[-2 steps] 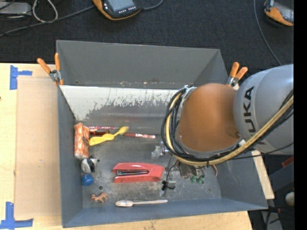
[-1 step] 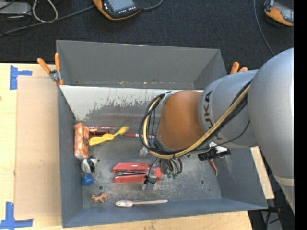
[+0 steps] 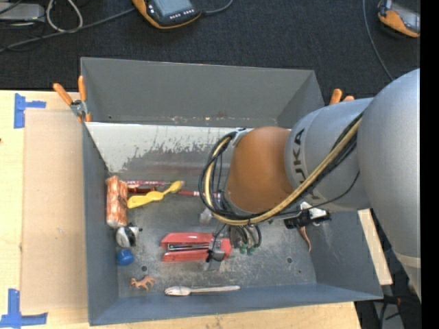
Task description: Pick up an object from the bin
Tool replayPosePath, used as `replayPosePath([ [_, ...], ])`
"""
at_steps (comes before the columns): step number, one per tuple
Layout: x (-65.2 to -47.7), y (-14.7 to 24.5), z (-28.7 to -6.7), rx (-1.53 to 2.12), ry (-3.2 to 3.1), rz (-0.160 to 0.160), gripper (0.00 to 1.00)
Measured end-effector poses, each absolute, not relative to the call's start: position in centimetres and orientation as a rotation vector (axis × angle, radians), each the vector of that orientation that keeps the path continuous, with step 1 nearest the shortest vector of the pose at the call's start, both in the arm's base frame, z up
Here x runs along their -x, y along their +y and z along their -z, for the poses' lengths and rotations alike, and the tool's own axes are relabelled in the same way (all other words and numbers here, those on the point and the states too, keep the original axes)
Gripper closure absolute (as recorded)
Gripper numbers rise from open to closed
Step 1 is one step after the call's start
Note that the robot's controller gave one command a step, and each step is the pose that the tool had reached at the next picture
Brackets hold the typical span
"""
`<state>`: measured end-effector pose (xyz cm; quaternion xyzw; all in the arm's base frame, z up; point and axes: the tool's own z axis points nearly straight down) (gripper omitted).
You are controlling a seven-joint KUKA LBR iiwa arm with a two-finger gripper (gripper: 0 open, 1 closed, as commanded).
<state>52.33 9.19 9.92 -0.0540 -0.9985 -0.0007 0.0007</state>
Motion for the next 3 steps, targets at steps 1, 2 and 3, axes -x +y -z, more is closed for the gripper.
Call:
replayPosePath([
  [1, -50.4, 10.2, -9.9, 0.255, -3.121, 0.001, 0.00],
  [2, -51.8, 8.7, -7.2, 0.434, -3.109, 0.003, 0.00],
  [3, -51.2, 9.7, -7.0, 0.347, -3.117, 0.001, 1.00],
])
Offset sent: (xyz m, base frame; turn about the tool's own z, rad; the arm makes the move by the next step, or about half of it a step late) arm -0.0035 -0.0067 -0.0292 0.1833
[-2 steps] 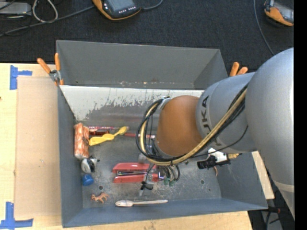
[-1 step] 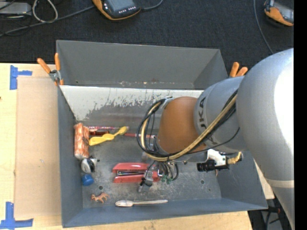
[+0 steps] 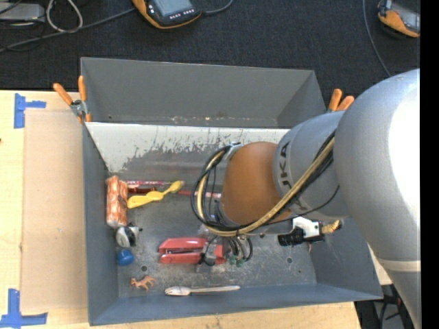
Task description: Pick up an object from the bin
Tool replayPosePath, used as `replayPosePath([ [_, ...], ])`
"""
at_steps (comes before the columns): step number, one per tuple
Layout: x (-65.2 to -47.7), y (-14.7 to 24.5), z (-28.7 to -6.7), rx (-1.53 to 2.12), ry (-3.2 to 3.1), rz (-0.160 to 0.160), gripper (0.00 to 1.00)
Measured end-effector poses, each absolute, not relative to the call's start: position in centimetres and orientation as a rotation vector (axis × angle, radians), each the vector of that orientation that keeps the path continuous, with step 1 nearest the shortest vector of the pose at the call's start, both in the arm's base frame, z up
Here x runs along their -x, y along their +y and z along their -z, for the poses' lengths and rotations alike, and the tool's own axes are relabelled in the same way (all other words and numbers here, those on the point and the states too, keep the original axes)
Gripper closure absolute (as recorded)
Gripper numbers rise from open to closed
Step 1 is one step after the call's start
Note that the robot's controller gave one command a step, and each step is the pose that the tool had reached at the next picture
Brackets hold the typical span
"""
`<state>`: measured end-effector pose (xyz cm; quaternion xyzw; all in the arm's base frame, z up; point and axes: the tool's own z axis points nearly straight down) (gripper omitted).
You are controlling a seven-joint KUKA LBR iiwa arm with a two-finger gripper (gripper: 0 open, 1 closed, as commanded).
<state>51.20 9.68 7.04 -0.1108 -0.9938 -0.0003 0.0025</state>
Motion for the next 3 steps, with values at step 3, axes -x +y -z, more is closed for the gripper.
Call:
replayPosePath([
  [3, -50.9, 9.6, -14.6, 0.344, -3.105, -0.004, 1.00],
])
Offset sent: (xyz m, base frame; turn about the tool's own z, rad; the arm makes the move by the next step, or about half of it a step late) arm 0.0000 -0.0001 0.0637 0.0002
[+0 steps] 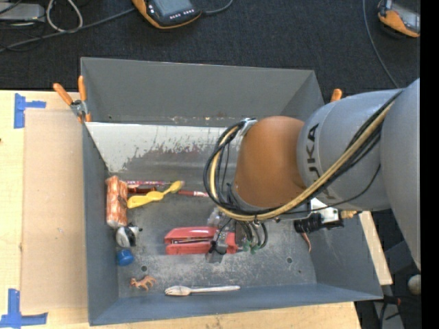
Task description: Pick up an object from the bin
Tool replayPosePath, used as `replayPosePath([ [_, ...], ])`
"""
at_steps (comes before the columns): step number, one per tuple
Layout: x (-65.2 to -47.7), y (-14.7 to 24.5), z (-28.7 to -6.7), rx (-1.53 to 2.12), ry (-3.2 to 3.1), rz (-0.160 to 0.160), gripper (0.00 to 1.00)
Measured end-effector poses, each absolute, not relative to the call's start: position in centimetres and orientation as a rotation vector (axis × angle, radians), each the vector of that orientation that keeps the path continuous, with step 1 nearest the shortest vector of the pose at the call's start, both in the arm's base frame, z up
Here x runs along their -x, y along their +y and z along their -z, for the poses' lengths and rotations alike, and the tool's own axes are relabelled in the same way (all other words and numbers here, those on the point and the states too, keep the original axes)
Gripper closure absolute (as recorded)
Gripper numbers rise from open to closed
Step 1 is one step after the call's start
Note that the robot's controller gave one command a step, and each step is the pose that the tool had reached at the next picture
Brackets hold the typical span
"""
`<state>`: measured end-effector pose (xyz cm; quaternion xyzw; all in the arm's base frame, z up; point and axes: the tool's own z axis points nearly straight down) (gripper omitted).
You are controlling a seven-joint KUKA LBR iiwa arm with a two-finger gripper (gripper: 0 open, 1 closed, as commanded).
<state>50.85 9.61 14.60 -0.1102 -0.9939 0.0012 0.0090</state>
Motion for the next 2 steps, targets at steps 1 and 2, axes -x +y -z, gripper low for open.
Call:
replayPosePath([
  [1, -50.9, 9.6, -18.3, 0.343, -3.107, -0.003, 1.00],
  [2, -51.0, 9.6, -21.7, 0.343, -3.108, -0.002, 1.00],
])
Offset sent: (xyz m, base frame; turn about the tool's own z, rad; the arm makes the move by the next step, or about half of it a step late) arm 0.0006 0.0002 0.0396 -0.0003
